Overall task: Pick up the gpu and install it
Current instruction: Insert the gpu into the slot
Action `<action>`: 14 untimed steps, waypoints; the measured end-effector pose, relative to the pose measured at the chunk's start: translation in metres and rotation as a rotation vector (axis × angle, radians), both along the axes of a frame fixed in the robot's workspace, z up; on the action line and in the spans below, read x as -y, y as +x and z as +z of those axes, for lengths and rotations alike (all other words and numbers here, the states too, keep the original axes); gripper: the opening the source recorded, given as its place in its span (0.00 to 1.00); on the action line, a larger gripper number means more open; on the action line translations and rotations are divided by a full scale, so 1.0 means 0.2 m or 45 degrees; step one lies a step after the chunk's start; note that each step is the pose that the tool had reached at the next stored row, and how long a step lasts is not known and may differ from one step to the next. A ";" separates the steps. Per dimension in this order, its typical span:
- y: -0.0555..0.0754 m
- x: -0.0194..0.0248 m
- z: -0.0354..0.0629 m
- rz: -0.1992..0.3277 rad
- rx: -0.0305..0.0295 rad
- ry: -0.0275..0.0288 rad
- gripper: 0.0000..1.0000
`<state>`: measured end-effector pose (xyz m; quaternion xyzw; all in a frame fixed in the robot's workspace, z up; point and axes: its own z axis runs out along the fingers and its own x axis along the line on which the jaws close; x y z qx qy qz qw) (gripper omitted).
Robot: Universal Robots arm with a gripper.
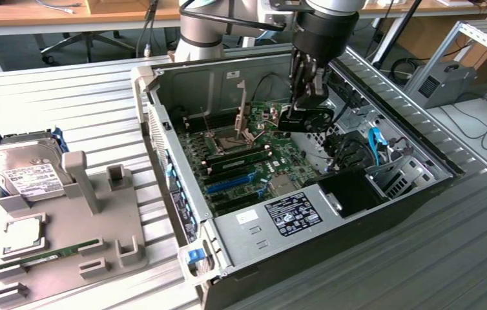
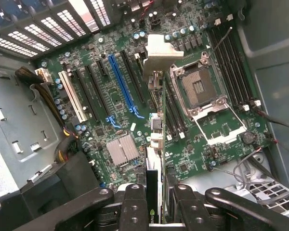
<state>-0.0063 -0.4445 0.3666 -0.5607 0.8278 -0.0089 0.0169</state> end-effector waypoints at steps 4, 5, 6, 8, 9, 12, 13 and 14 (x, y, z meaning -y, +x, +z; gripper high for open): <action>0.00 -0.001 0.000 0.018 0.0000 -0.0002 0.26; 0.00 -0.001 0.000 0.022 0.0000 -0.0003 0.26; 0.00 -0.002 0.000 0.026 0.0000 -0.0003 0.26; 0.00 -0.002 0.000 0.033 0.0000 -0.0006 0.26; 0.00 -0.003 0.000 0.036 0.0000 -0.0009 0.26; 0.00 -0.004 0.000 0.047 0.0000 -0.0014 0.26; 0.00 -0.004 0.000 0.051 0.0000 -0.0014 0.26; 0.00 -0.005 0.000 0.054 0.0000 -0.0016 0.26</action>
